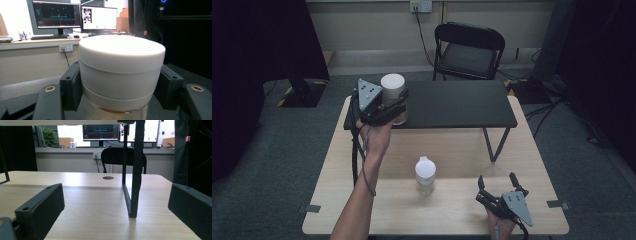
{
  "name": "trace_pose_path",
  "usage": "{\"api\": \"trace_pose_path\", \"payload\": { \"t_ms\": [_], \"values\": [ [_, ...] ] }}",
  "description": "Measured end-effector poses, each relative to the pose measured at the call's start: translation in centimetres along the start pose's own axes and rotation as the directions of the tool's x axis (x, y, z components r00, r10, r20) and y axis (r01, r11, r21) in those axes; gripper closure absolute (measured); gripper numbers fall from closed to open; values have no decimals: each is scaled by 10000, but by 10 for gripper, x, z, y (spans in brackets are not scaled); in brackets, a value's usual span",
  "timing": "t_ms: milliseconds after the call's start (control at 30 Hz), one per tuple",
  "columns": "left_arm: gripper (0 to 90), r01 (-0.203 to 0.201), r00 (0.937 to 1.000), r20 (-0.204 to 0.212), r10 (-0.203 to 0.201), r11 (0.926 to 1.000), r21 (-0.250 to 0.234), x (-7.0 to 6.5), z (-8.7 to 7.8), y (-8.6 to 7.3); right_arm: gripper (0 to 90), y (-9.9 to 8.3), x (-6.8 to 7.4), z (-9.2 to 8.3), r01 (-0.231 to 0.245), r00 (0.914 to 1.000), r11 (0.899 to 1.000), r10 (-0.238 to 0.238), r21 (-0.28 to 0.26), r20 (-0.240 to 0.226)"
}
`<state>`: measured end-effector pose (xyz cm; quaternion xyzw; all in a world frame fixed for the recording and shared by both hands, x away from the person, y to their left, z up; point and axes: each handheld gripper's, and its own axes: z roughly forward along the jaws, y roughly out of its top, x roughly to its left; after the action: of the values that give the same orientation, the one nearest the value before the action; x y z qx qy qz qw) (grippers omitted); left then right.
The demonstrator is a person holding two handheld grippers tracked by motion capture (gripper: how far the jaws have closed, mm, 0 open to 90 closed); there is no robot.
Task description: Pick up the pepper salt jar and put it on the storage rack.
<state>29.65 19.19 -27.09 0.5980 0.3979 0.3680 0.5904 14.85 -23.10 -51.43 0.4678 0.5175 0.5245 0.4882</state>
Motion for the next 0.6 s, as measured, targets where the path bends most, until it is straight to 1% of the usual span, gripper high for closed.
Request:
{"api": "trace_pose_path", "payload": {
  "t_ms": [167, 267, 333, 433, 600],
  "values": [
    [343, 20, 10000, 13, -20, 9999, -102, -1, 1, -4, 0, 0, 0, 0, -3, 10000, 10000, 3, 0, 2],
    [342, 250, 9997, 68, -249, 9996, -103, 2, 1, -4, 0, 0, 0, 0, -1, 10000, 10000, 1, -1, 0],
    [342, 141, 9998, 103, -141, 9999, -53, 3, 0, -3, 0, 0, 0, 0, -5, 10000, 10000, 5, 1, 0],
    [342, 114, 9999, 111, -113, 9999, -33, 4, 0, -3, 0, 0, 0, 0, -3, 10000, 10000, 3, -1, -1],
    [339, 314, 9994, 119, -314, 9995, -27, 3, 0, -3, 0, 0, 0, 0, 0, 10000, 10000, 0, 0, 1]
  ]
}}
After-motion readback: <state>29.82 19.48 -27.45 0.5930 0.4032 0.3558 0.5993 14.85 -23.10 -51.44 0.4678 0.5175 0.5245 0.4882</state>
